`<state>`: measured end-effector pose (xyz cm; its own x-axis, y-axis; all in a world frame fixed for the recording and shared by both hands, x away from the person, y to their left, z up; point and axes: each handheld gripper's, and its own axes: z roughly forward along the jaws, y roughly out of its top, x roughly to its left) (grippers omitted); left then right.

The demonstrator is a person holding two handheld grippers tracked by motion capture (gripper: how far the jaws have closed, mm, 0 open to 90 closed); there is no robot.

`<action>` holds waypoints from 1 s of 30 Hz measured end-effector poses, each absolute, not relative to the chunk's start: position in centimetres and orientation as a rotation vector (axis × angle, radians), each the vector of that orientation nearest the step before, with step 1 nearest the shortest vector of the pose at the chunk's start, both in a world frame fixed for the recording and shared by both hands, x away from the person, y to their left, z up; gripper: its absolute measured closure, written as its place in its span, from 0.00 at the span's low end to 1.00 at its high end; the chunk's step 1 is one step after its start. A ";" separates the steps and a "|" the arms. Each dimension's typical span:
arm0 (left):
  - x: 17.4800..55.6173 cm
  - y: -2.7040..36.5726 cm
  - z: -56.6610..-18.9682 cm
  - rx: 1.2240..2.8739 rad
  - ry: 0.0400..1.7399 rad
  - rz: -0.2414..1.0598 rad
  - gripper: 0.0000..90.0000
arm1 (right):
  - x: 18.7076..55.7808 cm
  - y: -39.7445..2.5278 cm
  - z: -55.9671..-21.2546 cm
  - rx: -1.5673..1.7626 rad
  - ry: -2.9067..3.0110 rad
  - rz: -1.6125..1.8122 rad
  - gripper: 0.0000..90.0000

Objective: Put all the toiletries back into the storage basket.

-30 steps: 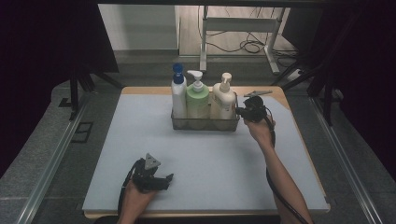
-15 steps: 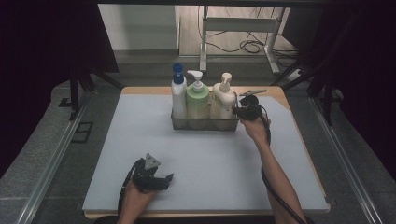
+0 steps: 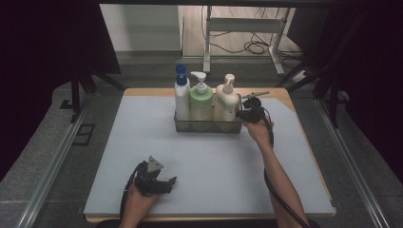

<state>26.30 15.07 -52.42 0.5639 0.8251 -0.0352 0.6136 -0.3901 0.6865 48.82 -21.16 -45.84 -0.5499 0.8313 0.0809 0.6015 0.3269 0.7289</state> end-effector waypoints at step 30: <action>26.3 15.1 -52.4 2.137 1.147 0.412 0.13 | 48.6 -18.5 -46.4 1.231 2.351 1.051 1.00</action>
<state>26.30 15.07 -52.41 0.5638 0.8251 -0.0352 0.6139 -0.3903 0.6861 48.57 -18.51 -46.36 -0.5947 0.8001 0.0782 0.5918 0.3698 0.7163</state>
